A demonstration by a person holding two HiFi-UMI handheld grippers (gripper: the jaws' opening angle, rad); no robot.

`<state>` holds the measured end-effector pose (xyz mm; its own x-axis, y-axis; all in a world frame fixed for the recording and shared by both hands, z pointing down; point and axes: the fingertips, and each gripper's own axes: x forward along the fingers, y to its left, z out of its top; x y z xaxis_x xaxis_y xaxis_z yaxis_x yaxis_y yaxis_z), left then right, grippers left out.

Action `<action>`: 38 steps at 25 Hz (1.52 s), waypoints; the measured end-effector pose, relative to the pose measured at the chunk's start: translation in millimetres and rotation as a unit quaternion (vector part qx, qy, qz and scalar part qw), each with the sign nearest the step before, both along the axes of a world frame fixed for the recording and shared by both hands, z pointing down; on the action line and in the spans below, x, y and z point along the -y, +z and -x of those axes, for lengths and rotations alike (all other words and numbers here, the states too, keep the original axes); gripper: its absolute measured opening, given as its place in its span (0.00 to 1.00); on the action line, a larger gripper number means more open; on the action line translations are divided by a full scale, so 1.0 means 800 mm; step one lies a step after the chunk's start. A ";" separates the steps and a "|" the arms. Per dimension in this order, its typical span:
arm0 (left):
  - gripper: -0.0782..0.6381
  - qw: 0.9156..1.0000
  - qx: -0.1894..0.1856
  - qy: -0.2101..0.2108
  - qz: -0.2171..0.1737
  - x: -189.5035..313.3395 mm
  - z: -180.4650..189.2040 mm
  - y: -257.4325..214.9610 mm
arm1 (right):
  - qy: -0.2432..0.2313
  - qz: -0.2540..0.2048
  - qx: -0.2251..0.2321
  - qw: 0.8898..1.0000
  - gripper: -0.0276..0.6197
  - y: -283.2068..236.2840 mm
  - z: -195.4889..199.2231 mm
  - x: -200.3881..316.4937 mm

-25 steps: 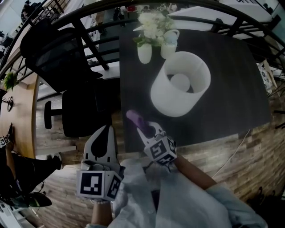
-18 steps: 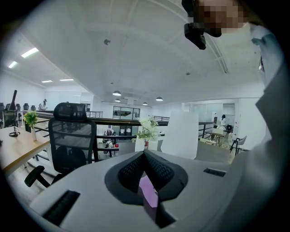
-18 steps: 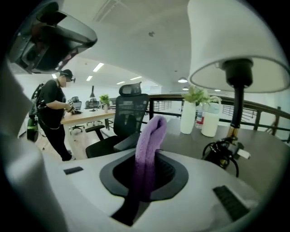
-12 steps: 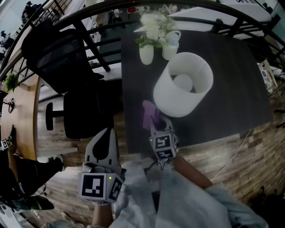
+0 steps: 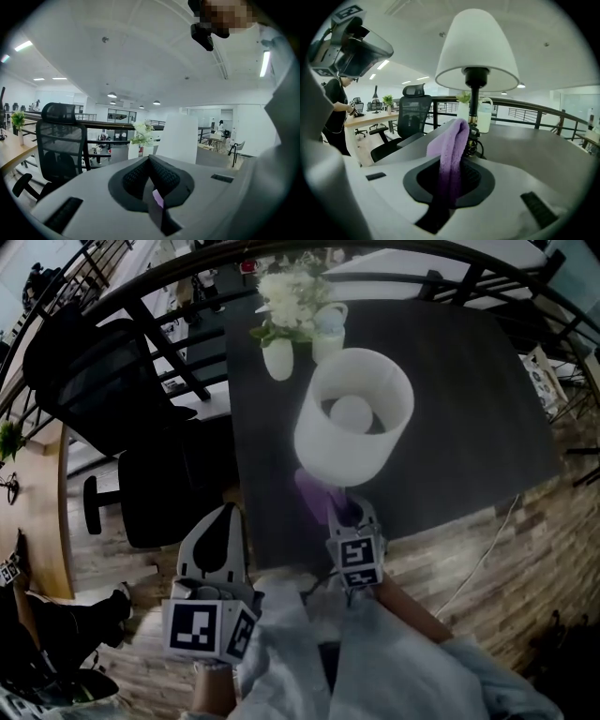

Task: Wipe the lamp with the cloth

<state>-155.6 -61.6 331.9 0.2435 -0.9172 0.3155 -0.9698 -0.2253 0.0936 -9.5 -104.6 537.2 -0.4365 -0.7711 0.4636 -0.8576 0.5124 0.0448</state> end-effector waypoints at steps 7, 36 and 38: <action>0.11 1.000 -0.002 0.015 -0.001 0.012 -0.023 0.000 | 0.039 -0.001 -0.006 0.999 0.12 0.002 -0.050 0.017; 0.11 1.000 0.009 -0.020 -0.002 0.020 -0.048 -0.008 | 0.122 0.045 -0.010 0.991 0.12 0.028 -0.167 0.120; 0.11 1.000 0.008 -0.016 -0.004 0.023 -0.050 -0.008 | 0.131 0.045 -0.006 0.990 0.12 0.022 -0.177 0.121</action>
